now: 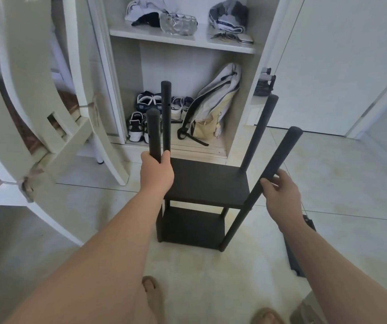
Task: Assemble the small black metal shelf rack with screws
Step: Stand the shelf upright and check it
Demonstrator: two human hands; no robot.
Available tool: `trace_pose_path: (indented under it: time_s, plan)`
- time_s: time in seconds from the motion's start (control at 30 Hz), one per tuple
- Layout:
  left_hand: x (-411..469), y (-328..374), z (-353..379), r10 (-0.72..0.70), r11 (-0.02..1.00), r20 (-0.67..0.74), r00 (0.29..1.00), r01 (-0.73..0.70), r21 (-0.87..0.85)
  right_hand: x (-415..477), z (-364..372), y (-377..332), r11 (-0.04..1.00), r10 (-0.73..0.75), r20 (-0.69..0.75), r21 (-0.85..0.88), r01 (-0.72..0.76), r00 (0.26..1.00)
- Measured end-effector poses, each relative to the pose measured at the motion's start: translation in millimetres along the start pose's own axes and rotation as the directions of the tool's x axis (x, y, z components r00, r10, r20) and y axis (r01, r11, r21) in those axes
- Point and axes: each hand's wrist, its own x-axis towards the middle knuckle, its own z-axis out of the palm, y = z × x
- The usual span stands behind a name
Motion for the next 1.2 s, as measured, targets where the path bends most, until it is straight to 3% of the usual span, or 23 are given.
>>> trace_pose_path:
  time_s: [0.07,0.13,0.23,0.3,0.4,0.47,0.57,0.9,1.1,1.2]
  plan:
    - [-9,1,0,-0.088,0.996,0.014,0.996,0.088,0.008,-2,-2,3,1.0,0.023,0.029,-0.005,-0.023,0.999]
    - [-19,0,1,-0.275,0.96,0.04,0.961,0.272,0.065,-5,-6,10,0.997,0.03,0.092,-0.077,-0.023,0.995]
    - [-38,-3,1,-0.538,0.842,0.25,0.805,0.504,0.192,-14,-18,24,0.959,0.055,0.247,-0.281,0.017,0.967]
    - [-51,-8,5,-0.565,0.809,0.397,0.724,0.389,0.441,-24,-30,36,0.907,0.077,0.333,-0.415,0.073,0.94]
    - [-69,-19,24,-0.503,0.676,0.553,0.664,-0.096,0.731,-35,-53,56,0.835,0.105,0.393,-0.533,0.134,0.913]
    - [-82,-22,44,-0.464,0.593,0.64,0.612,-0.323,0.738,-40,-70,69,0.773,0.145,0.386,-0.619,0.139,0.911]
    - [-108,-27,75,-0.374,0.548,0.749,0.547,-0.521,0.654,-44,-97,87,0.688,0.206,0.355,-0.715,0.123,0.912]
    - [-168,-87,176,-0.293,0.682,0.868,0.4,-0.549,0.484,-28,-190,197,0.513,0.411,0.238,-0.859,-0.008,0.88]
    - [-199,-157,242,-0.374,0.727,0.851,0.368,-0.453,0.516,-6,-206,268,0.42,0.483,0.271,-0.906,0.052,0.833]
    - [-204,-181,288,-0.4,0.749,0.829,0.392,-0.381,0.541,22,-199,300,0.413,0.496,0.326,-0.904,0.112,0.805]
